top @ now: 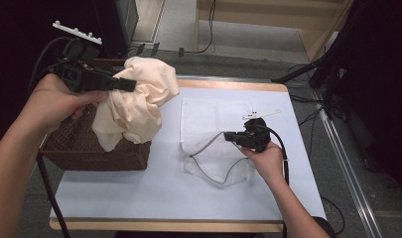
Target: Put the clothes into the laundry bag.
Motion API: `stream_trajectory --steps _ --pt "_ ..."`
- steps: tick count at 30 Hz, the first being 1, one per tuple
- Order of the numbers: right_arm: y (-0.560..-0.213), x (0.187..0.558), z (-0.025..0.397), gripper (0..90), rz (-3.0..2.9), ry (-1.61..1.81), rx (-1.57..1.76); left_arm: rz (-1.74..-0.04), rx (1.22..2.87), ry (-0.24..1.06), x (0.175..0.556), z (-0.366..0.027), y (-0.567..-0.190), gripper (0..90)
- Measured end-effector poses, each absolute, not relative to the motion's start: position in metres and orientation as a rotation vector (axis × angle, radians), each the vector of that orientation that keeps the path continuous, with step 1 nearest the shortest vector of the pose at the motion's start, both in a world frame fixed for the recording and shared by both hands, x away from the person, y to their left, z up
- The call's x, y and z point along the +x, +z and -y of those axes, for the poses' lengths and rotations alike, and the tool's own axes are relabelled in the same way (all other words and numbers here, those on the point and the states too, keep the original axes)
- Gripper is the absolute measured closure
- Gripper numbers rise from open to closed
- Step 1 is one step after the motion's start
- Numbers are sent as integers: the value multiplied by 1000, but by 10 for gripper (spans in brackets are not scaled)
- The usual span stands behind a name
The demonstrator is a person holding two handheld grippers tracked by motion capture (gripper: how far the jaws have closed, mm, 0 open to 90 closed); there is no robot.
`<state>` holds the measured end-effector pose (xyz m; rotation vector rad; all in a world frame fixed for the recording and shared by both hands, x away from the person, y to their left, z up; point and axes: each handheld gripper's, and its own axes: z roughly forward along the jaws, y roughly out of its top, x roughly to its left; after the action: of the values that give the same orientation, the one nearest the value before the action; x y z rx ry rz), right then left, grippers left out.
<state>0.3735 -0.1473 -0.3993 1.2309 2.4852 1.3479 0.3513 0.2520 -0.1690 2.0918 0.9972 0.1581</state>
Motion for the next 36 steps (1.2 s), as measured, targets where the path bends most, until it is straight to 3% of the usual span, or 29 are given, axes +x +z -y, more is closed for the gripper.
stream_trajectory --steps 24,36 --pt "-397 373 148 893 -2475 1359 1228 -729 2160 66 319 -158 -175 716" --pt "-396 373 148 893 -2477 1360 1229 -699 2193 21 316 -132 -224 715"
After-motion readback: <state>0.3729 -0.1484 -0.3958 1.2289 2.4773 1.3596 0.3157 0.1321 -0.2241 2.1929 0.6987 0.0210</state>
